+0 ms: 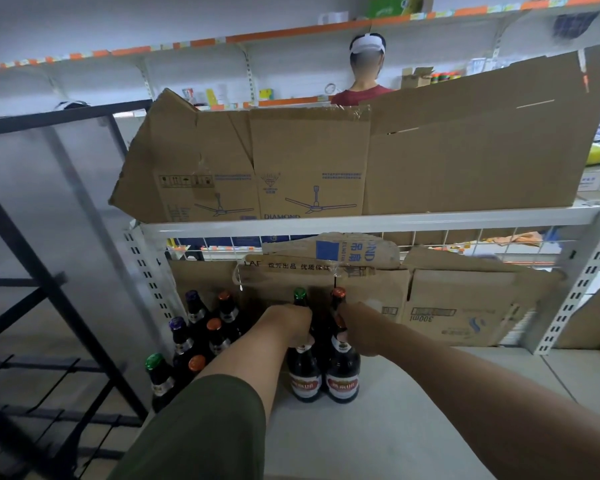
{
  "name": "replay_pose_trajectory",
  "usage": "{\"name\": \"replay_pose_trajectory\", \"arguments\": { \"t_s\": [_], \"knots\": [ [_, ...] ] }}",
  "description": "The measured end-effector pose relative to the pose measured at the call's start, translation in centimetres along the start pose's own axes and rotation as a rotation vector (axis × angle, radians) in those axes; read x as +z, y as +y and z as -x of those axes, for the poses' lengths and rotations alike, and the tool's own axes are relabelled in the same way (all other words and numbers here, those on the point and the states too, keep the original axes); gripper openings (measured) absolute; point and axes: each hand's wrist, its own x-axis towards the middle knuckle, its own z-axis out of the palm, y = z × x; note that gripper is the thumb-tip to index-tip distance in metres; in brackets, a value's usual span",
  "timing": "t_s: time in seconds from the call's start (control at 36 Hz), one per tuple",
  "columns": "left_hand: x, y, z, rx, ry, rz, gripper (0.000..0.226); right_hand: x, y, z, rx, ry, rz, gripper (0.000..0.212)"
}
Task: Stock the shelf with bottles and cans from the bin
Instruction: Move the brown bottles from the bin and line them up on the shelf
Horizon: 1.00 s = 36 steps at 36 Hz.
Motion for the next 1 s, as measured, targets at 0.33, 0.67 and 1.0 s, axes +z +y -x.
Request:
{"name": "replay_pose_trajectory", "arguments": {
  "t_s": [0.33,0.67,1.0],
  "knots": [
    [0.2,-0.2,-0.4,-0.012,0.000,-0.019,0.040,-0.1,-0.2,0.0,0.010,0.001,0.010,0.034],
    [0.3,0.0,0.0,-0.016,-0.005,0.034,0.043,-0.1,-0.1,0.2,-0.001,-0.011,-0.019,0.035],
    [-0.4,0.5,0.7,-0.025,-0.021,-0.001,0.043,-0.6,0.1,1.1,-0.009,-0.071,-0.102,0.041]
  ]
}}
